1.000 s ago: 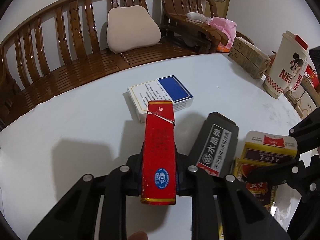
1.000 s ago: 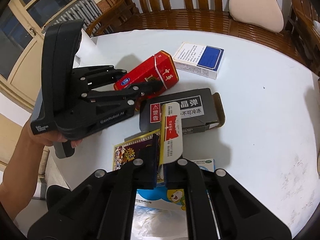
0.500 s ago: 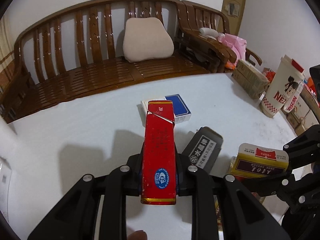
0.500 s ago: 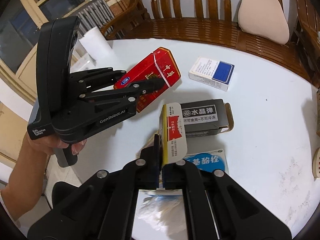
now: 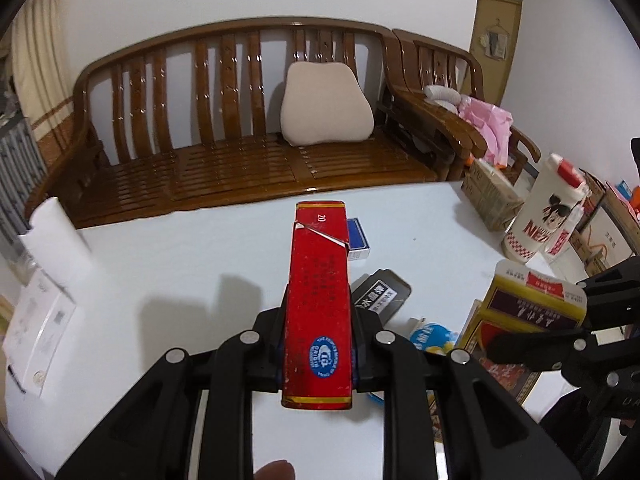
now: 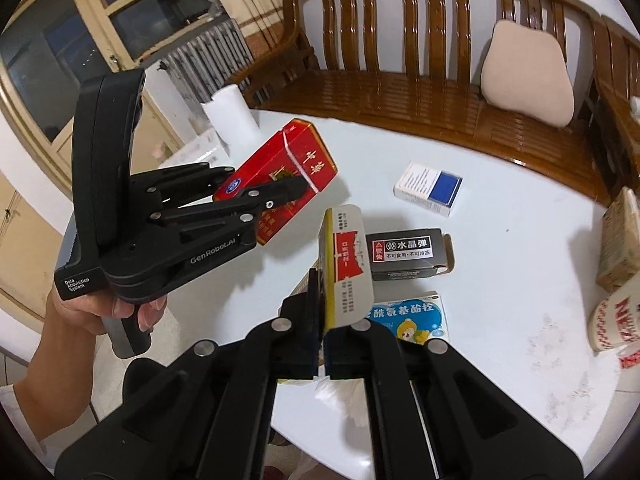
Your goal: Collect trash
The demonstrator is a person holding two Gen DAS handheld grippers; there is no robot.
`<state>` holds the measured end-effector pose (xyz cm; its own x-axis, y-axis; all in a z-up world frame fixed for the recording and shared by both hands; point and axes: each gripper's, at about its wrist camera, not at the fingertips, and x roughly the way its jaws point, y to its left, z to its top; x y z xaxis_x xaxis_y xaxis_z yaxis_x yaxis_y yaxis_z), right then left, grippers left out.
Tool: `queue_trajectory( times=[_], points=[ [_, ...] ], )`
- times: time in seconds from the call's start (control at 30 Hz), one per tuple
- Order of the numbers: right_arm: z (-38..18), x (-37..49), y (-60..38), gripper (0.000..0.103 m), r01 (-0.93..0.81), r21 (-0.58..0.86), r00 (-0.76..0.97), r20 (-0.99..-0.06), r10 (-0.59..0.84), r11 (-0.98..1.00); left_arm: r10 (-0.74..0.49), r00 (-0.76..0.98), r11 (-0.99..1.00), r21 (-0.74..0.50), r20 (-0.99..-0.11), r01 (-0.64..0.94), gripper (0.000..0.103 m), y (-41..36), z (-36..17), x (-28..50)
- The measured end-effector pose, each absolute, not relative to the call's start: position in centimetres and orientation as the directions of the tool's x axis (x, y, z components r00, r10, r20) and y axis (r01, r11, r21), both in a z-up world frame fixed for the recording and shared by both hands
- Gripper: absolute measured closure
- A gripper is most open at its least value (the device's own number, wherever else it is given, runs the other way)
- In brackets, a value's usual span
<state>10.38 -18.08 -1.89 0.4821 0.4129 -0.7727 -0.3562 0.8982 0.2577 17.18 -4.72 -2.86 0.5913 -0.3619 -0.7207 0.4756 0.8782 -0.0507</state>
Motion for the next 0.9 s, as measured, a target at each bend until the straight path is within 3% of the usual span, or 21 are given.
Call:
queue_trajectory(
  times=[0.47,0.9],
  points=[
    [3.9,3.1,-20.3,0.102,-0.382,0.225,0.539,-0.734,0.414,0.896,-0.303,0.660,0.919,-0.027,-0.688,0.393,0.082,-5.8,3.3,7.2],
    [4.5,-6.3,-22.5,0.102,-0.405,0.184,0.551,-0.732,0.400,0.896,-0.331,0.628,0.909,-0.058,-0.704,0.413,0.082,-7.5,2.2,-3.4]
  ],
)
